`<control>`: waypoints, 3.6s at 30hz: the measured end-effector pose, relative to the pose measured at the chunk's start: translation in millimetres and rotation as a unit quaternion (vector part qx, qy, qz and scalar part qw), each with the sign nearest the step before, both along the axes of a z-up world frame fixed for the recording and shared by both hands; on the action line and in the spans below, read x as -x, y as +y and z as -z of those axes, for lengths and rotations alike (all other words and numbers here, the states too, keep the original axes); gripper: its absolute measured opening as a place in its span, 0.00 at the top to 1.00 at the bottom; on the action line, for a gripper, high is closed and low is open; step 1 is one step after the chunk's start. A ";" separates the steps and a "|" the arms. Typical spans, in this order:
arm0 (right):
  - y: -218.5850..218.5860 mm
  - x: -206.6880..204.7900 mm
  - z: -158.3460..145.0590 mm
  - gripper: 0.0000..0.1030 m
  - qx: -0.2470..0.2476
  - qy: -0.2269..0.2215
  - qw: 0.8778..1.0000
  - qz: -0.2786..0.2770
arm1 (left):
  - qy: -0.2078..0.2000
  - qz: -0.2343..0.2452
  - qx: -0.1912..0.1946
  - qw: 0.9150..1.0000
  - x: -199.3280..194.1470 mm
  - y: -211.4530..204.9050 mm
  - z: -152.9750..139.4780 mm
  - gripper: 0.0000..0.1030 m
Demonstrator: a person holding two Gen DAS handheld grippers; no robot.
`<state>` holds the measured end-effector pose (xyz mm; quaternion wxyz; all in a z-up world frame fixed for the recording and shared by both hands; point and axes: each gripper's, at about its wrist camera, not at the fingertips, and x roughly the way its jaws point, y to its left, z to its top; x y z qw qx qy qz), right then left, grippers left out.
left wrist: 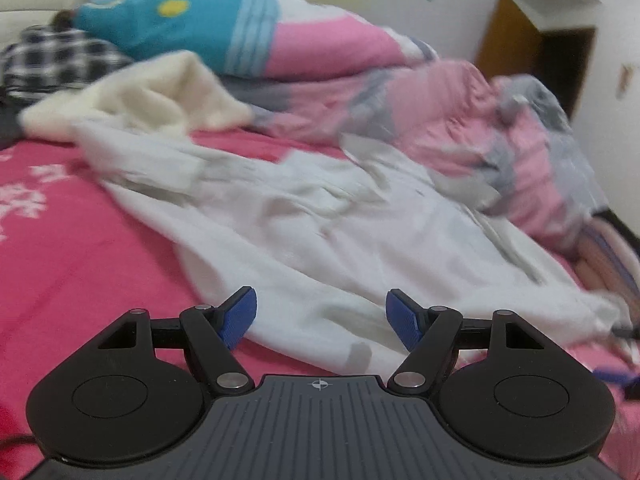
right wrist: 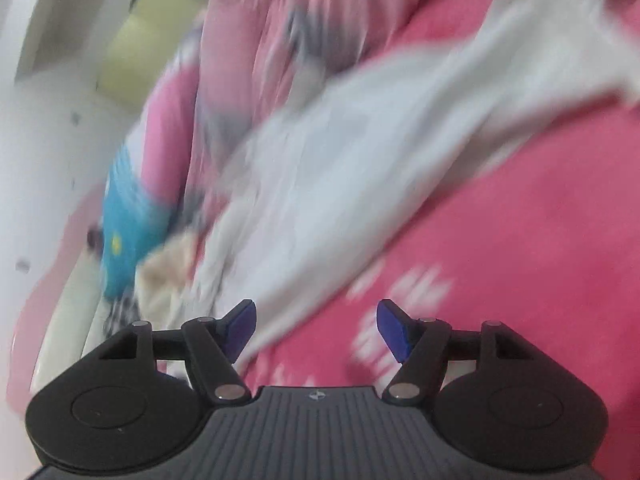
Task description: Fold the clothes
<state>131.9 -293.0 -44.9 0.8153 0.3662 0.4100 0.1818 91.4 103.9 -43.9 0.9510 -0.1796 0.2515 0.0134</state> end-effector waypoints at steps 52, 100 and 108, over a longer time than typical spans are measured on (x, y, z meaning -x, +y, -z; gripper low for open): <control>45.5 17.2 -24.3 0.73 0.183 -0.247 0.950 -0.056 | 0.006 0.182 -0.197 0.963 -61.0 -33.3 -97.8 0.28; 31.4 -31.2 38.7 0.74 0.079 -0.172 0.980 -0.061 | -0.058 -0.244 -0.156 0.955 -29.6 179.2 -237.4 0.60; 32.1 -30.1 38.0 0.74 0.086 -0.171 0.979 -0.061 | 0.111 -0.080 -0.151 0.979 -14.0 139.8 -129.2 0.34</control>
